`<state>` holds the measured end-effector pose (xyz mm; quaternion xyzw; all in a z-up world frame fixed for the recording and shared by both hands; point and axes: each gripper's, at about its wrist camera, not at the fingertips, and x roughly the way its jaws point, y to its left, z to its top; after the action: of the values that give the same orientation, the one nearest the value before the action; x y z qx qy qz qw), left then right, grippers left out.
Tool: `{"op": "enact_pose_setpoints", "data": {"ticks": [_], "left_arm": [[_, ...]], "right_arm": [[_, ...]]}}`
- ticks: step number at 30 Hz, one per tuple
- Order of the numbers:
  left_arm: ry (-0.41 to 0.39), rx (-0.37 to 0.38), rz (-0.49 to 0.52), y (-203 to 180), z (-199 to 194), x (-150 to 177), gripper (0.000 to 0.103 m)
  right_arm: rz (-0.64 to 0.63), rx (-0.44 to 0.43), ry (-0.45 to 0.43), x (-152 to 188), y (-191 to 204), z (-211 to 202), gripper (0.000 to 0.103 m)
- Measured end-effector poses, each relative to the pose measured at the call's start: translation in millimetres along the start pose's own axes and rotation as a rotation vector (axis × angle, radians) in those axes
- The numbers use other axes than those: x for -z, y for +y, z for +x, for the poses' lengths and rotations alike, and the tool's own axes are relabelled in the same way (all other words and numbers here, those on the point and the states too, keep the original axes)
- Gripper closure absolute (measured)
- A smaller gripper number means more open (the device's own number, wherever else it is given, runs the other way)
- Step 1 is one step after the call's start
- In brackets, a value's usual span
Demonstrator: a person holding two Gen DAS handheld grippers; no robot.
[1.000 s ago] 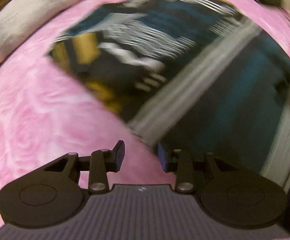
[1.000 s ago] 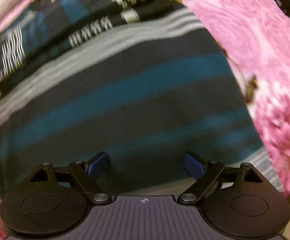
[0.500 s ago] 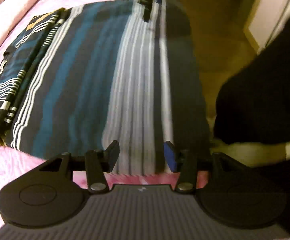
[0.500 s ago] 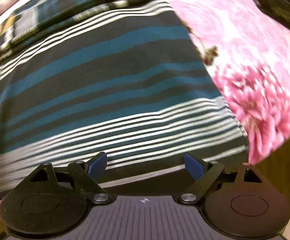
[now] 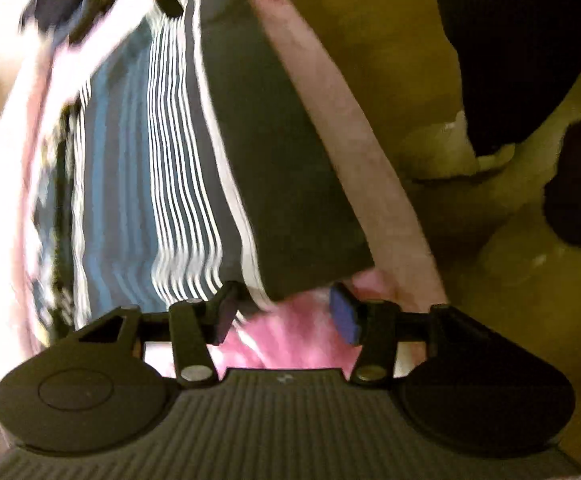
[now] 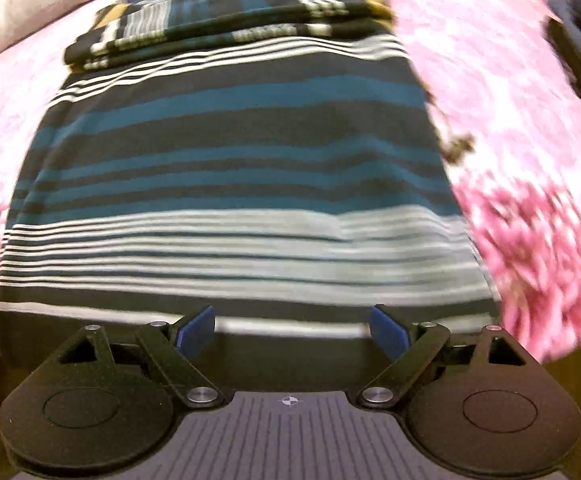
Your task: Fold clothes
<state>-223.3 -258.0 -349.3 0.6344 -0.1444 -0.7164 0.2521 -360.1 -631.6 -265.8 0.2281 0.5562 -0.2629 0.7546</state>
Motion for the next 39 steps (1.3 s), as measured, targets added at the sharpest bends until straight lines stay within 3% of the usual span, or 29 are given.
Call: {"op": "enact_pose_setpoints", "data": {"ticks": [3,5,6,7,9,11,13,15,20,22,24,26,32,36,39], "left_arm": [[-0.059,-0.019,0.077,-8.2,-3.2,3.6,0.056],[-0.087,-0.007,0.106,-9.4,-4.2,4.4,0.074],[-0.092,0.006,0.083,-6.2,-4.6,2.9,0.092],[-0.093,0.013,0.008,2.2,-7.2,1.1,0.096],[-0.1,0.03,-0.198,27.2,-15.5,0.6,0.097],[-0.112,0.053,-0.456,60.6,-26.8,4.3,0.097],[-0.132,0.031,-0.605,83.9,-36.9,11.6,0.097],[-0.149,0.015,-0.696,98.6,-44.0,16.7,0.097],[-0.162,0.009,-0.779,114.7,-51.7,20.0,0.097],[-0.165,0.015,-0.792,116.9,-54.4,21.7,0.097],[-0.158,0.026,-0.805,118.6,-55.3,21.8,0.097],[-0.15,0.033,-0.819,119.2,-56.2,22.9,0.097],[-0.13,0.031,-0.879,120.1,-60.4,26.3,0.097],[-0.108,0.035,-0.901,118.5,-59.7,26.2,0.097],[-0.09,0.041,-0.907,116.9,-56.8,25.2,0.097]], "right_arm": [[0.052,0.054,-0.05,23.5,-5.5,-11.7,0.016],[0.042,0.063,-0.081,36.6,-0.1,-20.6,0.016],[0.021,0.056,-0.092,42.0,5.0,-25.2,0.016],[0.0,0.048,-0.103,47.4,10.2,-29.9,0.016],[-0.052,0.03,-0.128,58.4,21.6,-39.5,0.016],[-0.247,-0.003,-0.176,73.3,50.6,-48.5,0.016],[-0.419,-0.018,-0.203,87.3,79.0,-50.4,0.016],[-0.563,-0.027,-0.237,98.9,109.1,-45.0,0.016],[-0.78,-0.058,-0.372,100.5,171.4,-23.2,0.016],[-0.825,-0.013,-0.427,95.8,191.3,-13.0,0.016],[-0.847,0.051,-0.429,90.0,194.8,-0.2,0.02],[-0.867,0.105,-0.384,88.5,182.8,12.0,0.068],[-0.927,0.329,-0.233,99.4,93.9,34.5,0.07],[-0.942,0.413,-0.212,93.6,41.2,47.3,0.07],[-0.972,0.434,-0.209,85.1,30.9,50.6,0.074]]}}
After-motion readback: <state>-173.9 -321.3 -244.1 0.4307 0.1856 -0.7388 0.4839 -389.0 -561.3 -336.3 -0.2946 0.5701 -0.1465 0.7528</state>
